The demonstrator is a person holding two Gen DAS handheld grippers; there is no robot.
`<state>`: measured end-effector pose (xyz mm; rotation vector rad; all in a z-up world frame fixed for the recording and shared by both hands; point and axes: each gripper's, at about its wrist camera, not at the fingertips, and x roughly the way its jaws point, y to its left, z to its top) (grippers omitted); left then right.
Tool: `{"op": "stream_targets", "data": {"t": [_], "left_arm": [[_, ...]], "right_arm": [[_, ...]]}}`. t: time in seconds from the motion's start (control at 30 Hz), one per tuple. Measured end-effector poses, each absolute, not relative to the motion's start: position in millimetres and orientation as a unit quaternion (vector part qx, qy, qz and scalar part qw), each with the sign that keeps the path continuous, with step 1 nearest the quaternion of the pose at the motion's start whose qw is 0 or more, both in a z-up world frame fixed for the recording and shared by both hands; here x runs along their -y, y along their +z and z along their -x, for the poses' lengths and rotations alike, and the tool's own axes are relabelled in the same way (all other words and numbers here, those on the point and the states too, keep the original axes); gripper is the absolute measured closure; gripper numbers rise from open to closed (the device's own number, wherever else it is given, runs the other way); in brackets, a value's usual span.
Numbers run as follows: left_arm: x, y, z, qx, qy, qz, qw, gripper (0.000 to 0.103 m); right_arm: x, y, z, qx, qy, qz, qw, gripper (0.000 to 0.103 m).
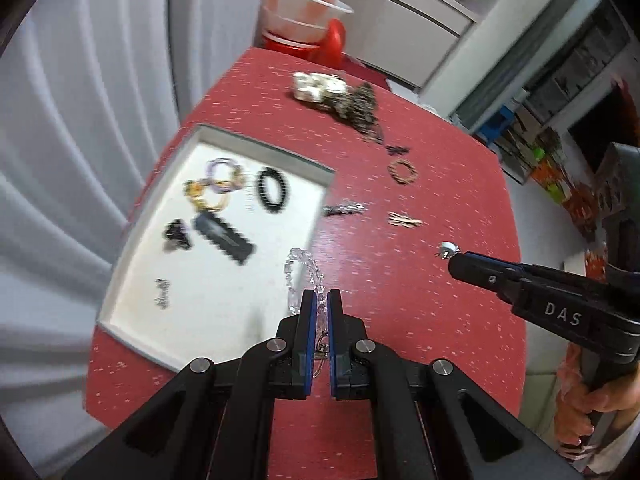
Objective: Organize jewelry
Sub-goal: 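Carry the held silver crystal bracelet over the tray with both tools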
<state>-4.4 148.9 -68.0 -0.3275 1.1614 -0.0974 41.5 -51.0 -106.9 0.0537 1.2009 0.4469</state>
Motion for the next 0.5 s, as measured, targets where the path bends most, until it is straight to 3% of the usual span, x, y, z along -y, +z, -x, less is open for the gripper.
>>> {"op": "stream_targets", "data": {"t": [0.5], "left_arm": [[-210,-120,3,-0.560,0.009,0.187,0.807,0.097]], "right_arm": [[-43,-128,-67,-0.574,0.270,0.016,0.773,0.089]]}}
